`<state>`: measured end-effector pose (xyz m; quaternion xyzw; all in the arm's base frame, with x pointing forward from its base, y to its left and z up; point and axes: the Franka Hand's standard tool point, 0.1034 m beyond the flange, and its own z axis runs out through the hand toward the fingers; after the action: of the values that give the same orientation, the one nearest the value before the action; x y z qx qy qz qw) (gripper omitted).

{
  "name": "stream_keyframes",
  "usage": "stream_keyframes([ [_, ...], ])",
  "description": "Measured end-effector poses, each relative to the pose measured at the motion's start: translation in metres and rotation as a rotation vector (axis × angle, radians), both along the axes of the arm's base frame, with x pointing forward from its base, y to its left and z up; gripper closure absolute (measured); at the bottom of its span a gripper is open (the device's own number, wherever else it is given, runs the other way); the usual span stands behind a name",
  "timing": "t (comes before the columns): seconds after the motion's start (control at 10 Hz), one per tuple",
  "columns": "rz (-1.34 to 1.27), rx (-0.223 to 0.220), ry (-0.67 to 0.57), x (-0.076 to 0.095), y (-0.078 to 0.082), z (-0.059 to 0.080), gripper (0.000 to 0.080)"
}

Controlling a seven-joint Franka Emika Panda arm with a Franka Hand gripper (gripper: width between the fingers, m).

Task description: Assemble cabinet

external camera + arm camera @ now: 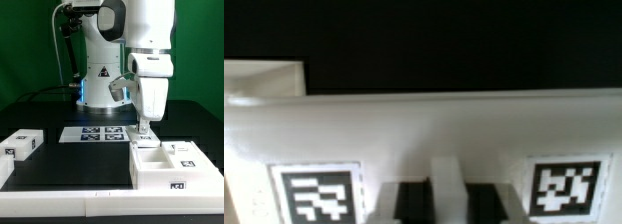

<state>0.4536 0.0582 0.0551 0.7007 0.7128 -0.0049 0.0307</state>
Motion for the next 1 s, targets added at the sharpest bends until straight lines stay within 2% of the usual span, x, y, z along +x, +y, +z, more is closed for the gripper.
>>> stream_keyframes([
  [0.3,-0.027,-0.026,0.032,0.0018,-0.0058,0.0001,0.073],
  [0.6,-0.033,-0.031,0.039,0.001,-0.0061,-0.0003,0.073],
  [1.0,-0.023,0.009,-0.01,-0.0042,-0.0009,-0.0007,0.0731],
])
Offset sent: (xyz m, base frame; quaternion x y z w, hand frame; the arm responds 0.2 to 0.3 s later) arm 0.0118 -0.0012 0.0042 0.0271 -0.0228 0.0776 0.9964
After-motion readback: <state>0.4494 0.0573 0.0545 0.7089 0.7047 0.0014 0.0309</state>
